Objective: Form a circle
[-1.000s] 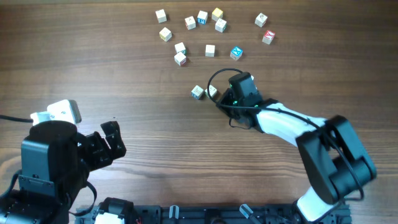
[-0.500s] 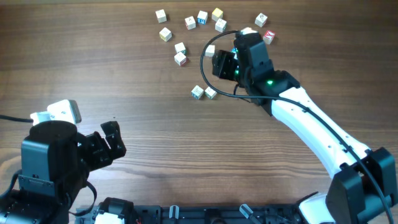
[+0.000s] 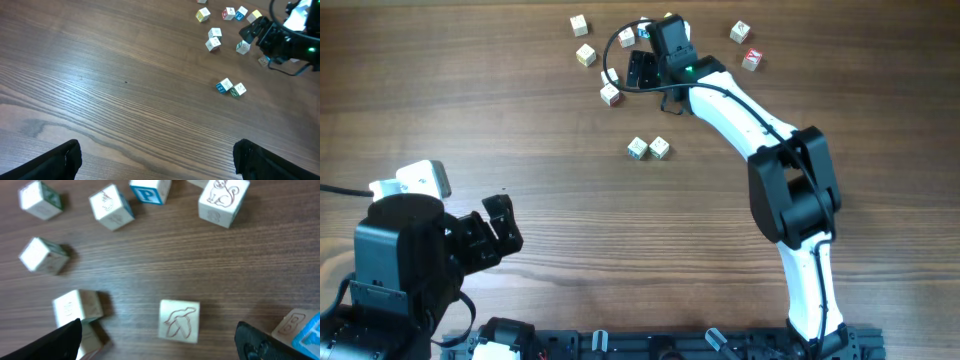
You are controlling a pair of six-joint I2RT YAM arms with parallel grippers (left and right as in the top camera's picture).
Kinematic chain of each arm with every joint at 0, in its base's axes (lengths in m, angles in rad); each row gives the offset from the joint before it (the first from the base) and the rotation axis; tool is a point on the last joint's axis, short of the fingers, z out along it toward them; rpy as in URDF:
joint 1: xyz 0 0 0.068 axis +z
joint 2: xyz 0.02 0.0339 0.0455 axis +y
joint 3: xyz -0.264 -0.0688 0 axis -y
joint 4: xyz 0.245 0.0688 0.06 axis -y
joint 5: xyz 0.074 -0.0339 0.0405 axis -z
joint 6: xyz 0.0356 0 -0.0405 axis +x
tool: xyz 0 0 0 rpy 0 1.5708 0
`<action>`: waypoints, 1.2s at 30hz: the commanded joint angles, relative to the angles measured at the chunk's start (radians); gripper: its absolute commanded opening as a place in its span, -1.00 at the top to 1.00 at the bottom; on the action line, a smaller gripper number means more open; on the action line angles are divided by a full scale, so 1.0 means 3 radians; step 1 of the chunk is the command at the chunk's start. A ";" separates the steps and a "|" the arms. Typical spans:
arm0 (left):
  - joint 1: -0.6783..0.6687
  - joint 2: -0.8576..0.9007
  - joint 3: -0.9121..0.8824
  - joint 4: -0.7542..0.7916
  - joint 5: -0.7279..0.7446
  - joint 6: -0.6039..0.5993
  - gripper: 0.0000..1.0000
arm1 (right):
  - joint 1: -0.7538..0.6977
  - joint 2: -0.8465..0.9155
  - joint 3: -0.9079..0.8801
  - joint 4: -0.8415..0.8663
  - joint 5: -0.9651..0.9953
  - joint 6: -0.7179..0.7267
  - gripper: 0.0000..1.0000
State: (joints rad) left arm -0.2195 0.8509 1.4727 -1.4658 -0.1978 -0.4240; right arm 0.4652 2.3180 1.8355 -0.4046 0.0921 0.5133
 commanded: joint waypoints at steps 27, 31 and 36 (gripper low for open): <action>0.0023 -0.0004 -0.0003 0.0006 -0.0043 -0.0019 -1.00 | 0.0009 -0.0945 0.0109 -0.0983 -0.0050 -0.0169 0.75; 0.0023 -0.0004 -0.0003 0.0006 -0.0043 -0.0019 -1.00 | 0.0034 -0.1399 0.0109 -0.1556 -0.0657 -0.0036 0.76; 0.0023 -0.0004 -0.0003 0.0008 -0.0043 -0.0019 -1.00 | 0.0359 -0.1456 -0.0039 -0.2239 -0.0835 0.0134 0.81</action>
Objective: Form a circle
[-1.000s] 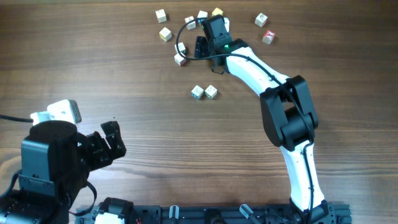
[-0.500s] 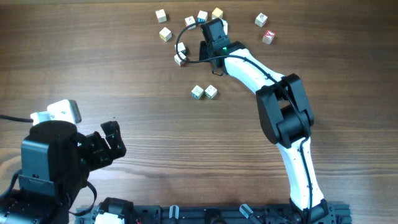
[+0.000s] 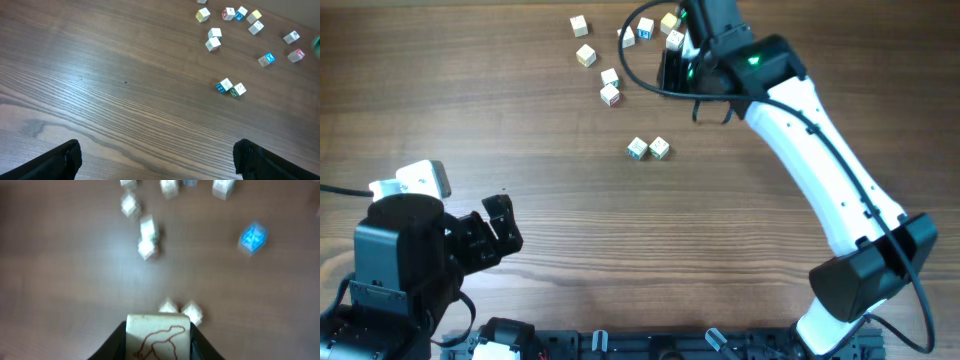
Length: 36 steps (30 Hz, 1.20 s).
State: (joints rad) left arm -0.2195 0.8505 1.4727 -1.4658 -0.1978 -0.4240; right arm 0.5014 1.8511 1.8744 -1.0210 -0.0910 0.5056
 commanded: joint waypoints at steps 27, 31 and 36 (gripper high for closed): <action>0.0023 -0.0003 -0.0003 0.0006 -0.0043 -0.0019 -1.00 | 0.0977 0.0248 -0.2518 0.2608 0.0668 0.0998 0.35; 0.0023 -0.0003 -0.0003 0.0006 -0.0043 -0.0019 -1.00 | 0.0977 0.0249 -0.2518 0.2627 0.0682 0.0935 0.32; 0.0023 -0.0003 -0.0003 0.0008 -0.0043 -0.0019 -1.00 | 0.0974 0.0249 -0.2518 0.2631 0.0697 0.0927 0.21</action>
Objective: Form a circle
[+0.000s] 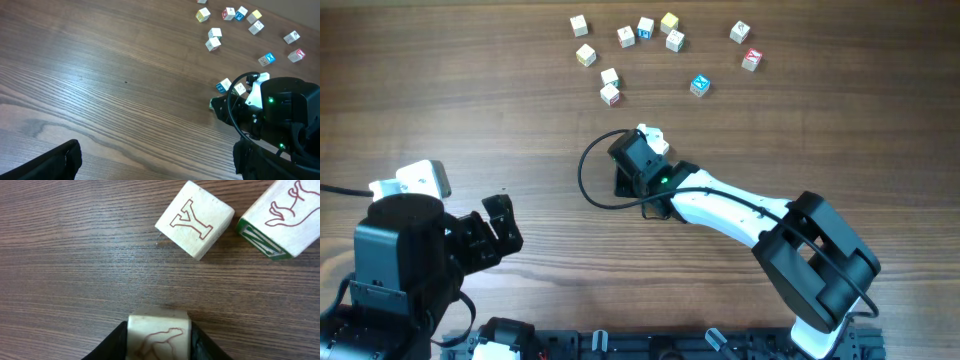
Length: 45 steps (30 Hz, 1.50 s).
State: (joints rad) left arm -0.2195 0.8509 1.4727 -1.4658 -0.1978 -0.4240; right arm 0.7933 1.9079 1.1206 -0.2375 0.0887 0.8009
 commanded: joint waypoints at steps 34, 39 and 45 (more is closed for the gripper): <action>0.0023 -0.0004 -0.0003 0.0006 -0.0043 -0.0019 -1.00 | -0.0156 -0.1392 0.0151 -0.0497 0.0001 -0.0378 -0.99; 0.0023 -0.0004 -0.0003 0.0008 -0.0043 -0.0019 -1.00 | -0.0685 -0.1616 0.0181 -0.0487 0.0001 -0.0490 -0.98; 0.0023 -0.0004 -0.0003 0.0006 -0.0043 -0.0019 -1.00 | -0.1442 -0.1099 0.0181 0.0125 0.0001 -0.0562 -0.99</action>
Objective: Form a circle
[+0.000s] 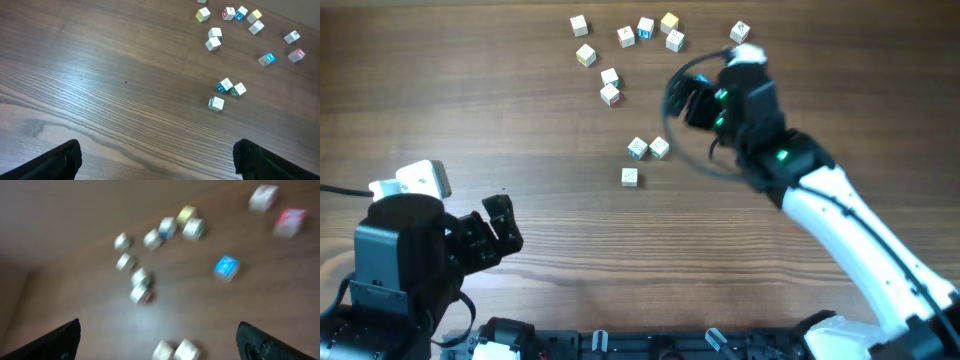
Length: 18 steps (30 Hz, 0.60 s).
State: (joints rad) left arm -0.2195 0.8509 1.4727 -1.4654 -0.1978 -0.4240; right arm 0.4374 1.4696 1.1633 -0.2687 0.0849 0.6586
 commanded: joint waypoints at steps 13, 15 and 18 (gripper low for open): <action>0.0023 -0.0004 -0.0003 0.0005 -0.0043 -0.0019 -1.00 | -0.0423 0.2600 0.1186 0.0811 0.0039 0.0003 -0.99; 0.0022 -0.0004 -0.0003 0.0006 -0.0043 -0.0019 -1.00 | -0.0413 0.2745 0.1246 0.0771 0.0042 0.0055 -0.98; 0.0023 -0.0004 -0.0003 0.0005 -0.0043 -0.0019 -1.00 | -0.0398 0.2817 0.1246 0.0635 0.0039 0.0074 -0.61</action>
State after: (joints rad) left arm -0.2195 0.8509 1.4727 -1.4658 -0.1978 -0.4240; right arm 0.3073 2.2707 1.5253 -0.0444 0.0937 0.6643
